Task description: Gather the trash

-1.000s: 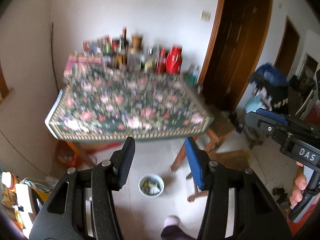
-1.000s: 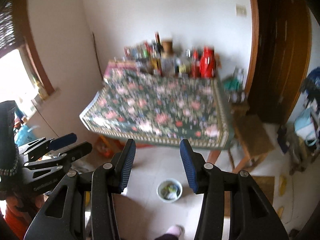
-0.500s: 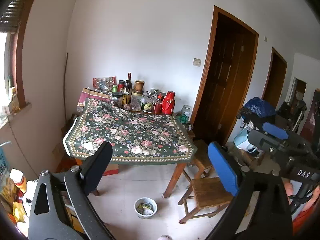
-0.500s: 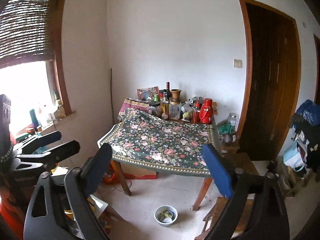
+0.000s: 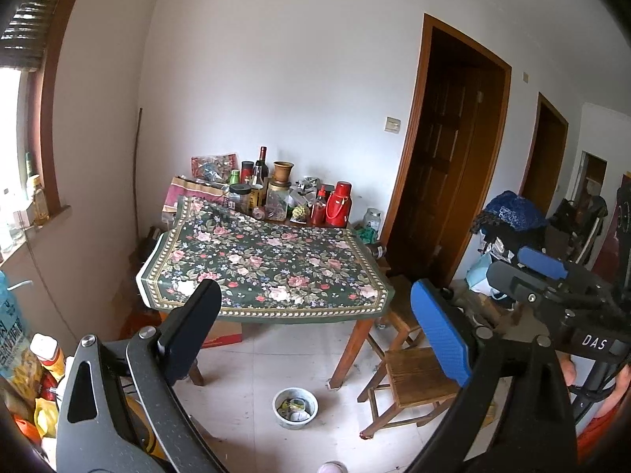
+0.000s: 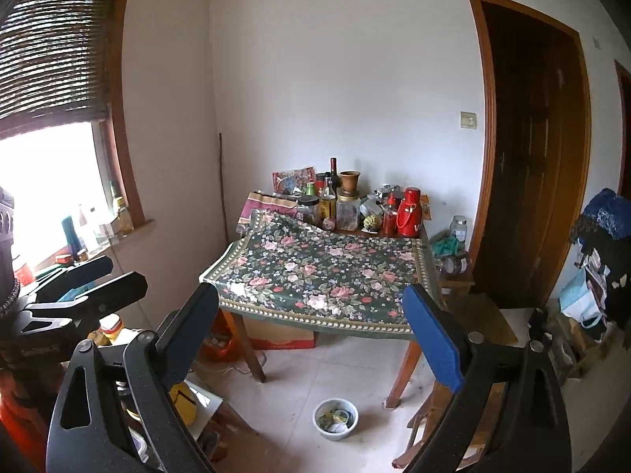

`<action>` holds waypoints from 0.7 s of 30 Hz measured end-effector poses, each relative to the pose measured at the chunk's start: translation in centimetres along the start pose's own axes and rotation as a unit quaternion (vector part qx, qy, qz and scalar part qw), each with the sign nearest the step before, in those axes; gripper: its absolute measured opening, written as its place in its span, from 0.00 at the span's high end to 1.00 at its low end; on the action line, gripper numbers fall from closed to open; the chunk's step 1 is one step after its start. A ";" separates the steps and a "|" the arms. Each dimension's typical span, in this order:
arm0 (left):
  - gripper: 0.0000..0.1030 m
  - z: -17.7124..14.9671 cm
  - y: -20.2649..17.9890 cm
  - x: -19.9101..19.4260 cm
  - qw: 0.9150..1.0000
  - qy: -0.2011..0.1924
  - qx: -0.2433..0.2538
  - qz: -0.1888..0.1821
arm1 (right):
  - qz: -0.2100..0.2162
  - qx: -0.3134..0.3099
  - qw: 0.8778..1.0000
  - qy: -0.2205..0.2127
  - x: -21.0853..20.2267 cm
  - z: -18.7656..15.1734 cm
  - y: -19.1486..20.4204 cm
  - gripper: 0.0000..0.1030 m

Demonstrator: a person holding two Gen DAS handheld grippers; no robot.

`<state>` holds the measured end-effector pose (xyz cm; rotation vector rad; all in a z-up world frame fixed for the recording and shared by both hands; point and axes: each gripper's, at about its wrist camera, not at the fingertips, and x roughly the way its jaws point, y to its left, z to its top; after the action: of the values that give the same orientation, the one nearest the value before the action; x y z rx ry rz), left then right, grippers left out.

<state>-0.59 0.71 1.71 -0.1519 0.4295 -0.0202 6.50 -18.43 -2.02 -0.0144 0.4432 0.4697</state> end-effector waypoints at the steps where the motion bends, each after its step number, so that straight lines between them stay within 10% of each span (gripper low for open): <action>1: 0.06 0.0 0.0 0.0 1.000 0.001 0.000 0.001 | 0.000 0.001 1.000 0.001 -0.1 -0.1 0.0 0.09; 21: 0.06 -0.7 -0.7 1.1 1.000 0.019 -0.002 0.004 | -0.003 0.008 1.000 0.026 0.4 -0.3 -0.4 0.09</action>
<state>0.13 -0.11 0.74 -0.1540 0.4688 -0.0148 6.90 -18.61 -2.50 -0.0128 0.4975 0.4610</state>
